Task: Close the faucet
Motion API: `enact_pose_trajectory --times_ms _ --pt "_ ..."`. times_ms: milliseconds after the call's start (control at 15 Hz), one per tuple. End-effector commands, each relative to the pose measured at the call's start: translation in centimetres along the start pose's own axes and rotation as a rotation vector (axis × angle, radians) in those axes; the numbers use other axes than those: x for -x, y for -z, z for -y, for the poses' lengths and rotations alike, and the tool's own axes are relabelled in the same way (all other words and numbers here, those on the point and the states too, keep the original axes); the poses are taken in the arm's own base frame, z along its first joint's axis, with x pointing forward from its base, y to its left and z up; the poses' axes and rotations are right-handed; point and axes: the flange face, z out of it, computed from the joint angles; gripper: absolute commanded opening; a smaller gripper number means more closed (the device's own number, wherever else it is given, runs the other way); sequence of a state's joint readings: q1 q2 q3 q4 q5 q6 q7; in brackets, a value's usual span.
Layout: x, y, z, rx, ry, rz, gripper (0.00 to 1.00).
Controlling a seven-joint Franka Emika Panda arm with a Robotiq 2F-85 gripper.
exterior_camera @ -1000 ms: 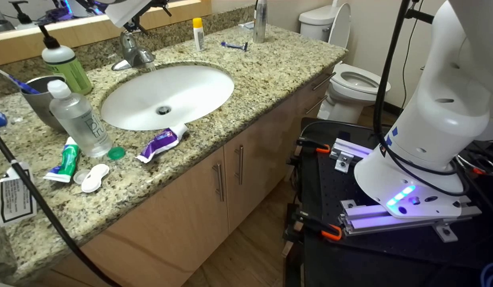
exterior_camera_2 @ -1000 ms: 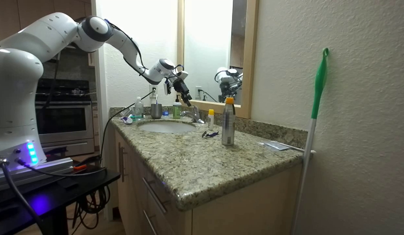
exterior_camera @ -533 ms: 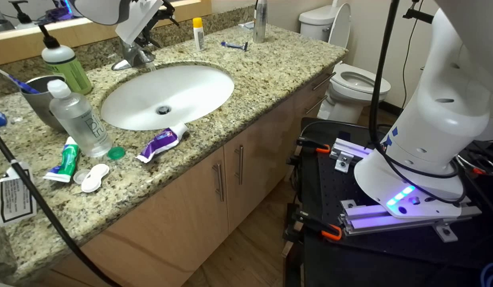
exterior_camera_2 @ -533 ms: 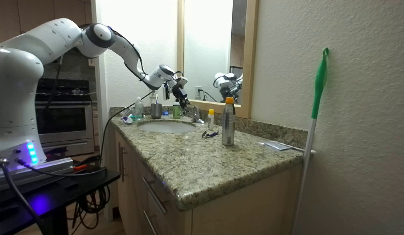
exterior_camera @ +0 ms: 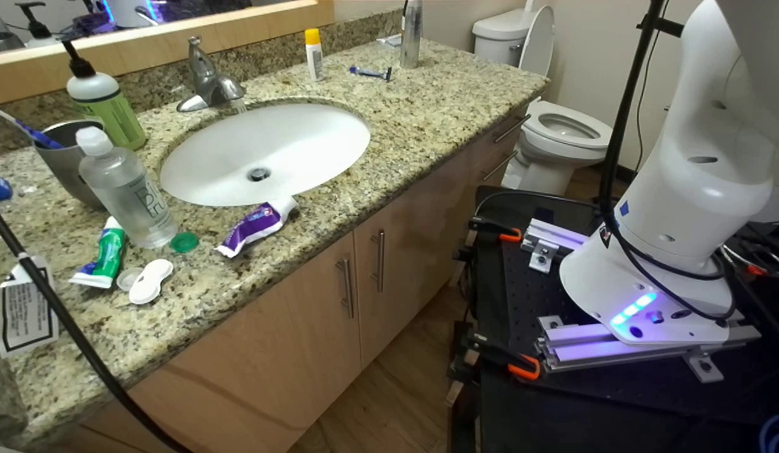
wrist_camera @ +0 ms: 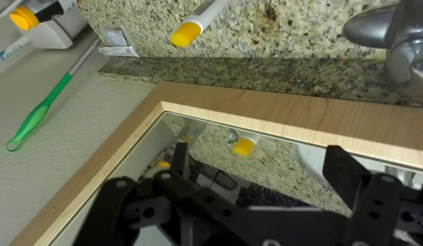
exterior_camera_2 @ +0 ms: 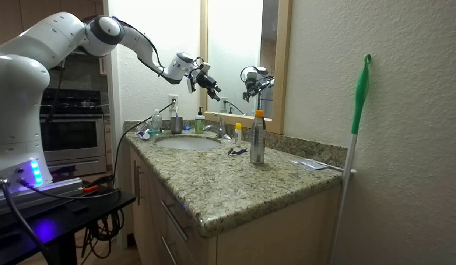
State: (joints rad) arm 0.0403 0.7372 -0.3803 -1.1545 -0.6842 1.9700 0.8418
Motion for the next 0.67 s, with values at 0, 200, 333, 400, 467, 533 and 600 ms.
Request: enact_pose_trajectory --times_ms 0,200,333,400,467,533,600 --pt "0.2 -0.7 0.4 -0.007 -0.003 0.012 1.00" --pt "2.1 -3.1 2.6 -0.027 0.006 0.100 1.00" --pt "3.3 -4.6 4.5 -0.048 0.018 0.101 1.00" --pt "3.8 -5.0 5.3 -0.064 0.024 0.094 1.00" --pt "4.1 -5.3 6.1 -0.086 0.027 0.075 1.00" --pt "4.2 -5.3 6.8 -0.110 0.030 0.051 1.00" --pt "4.0 -5.4 7.0 -0.119 0.028 0.030 1.00"
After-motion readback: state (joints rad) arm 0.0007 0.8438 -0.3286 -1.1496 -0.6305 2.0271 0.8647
